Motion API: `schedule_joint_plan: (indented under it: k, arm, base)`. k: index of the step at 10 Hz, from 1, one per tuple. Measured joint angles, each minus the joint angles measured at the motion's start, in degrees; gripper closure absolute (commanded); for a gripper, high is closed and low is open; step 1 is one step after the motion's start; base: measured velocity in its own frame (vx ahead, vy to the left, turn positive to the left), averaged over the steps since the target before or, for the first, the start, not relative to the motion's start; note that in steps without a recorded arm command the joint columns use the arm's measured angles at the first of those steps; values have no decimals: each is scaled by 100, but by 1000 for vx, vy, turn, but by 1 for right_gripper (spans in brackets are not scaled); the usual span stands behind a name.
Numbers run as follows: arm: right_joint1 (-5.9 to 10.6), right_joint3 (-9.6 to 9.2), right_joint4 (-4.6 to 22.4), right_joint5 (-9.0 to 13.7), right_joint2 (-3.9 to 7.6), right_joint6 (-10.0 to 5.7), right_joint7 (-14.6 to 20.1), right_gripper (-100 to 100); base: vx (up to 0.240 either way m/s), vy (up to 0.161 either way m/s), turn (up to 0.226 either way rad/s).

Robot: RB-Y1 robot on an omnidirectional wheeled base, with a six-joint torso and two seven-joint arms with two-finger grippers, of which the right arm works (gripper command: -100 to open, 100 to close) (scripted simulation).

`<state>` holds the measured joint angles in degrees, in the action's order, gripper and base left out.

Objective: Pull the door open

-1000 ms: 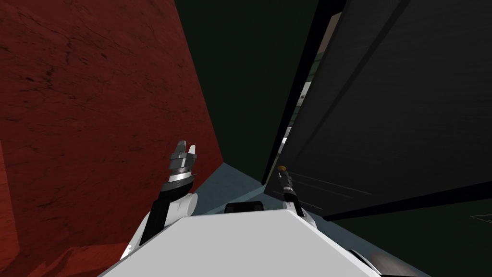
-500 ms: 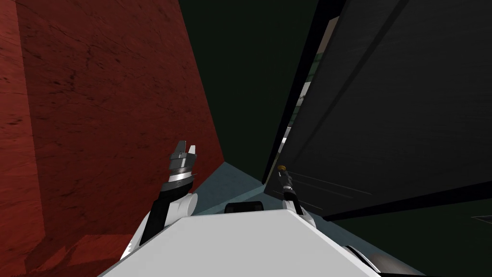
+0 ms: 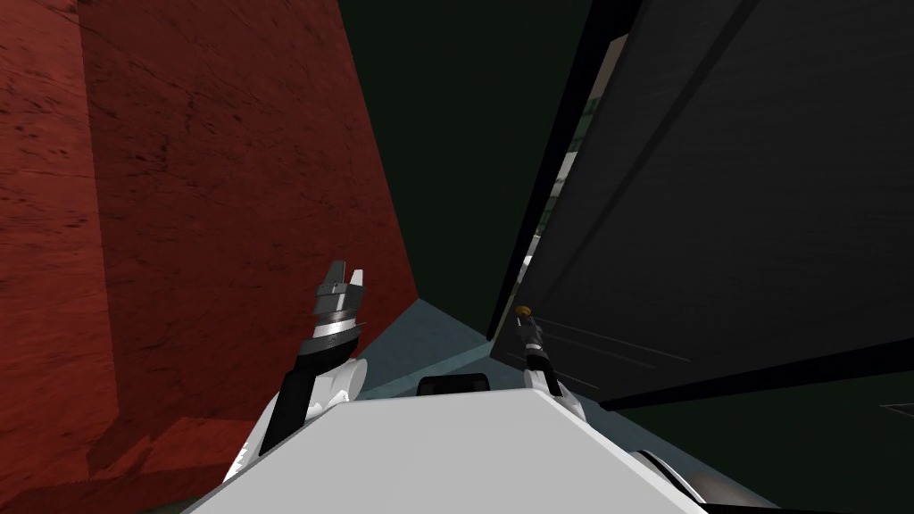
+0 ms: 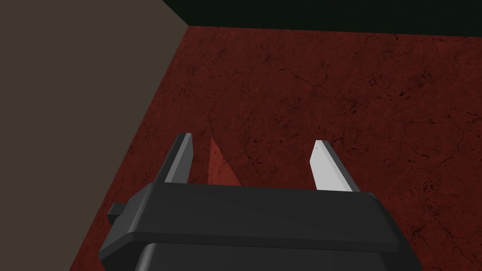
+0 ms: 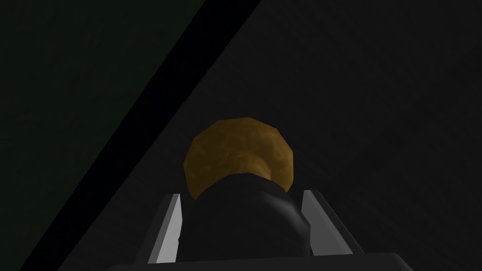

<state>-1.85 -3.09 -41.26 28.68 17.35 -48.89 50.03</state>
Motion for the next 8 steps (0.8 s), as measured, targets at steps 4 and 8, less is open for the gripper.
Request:
schedule_joint_plan:
  k: [4,8]
  arm:
    - [58,-35,54,83,11,10,539,100]
    - [112,-69,82,174,24,25,1070,100]
  base:
    - [-31,-4,23]
    - [-40,-7,32]
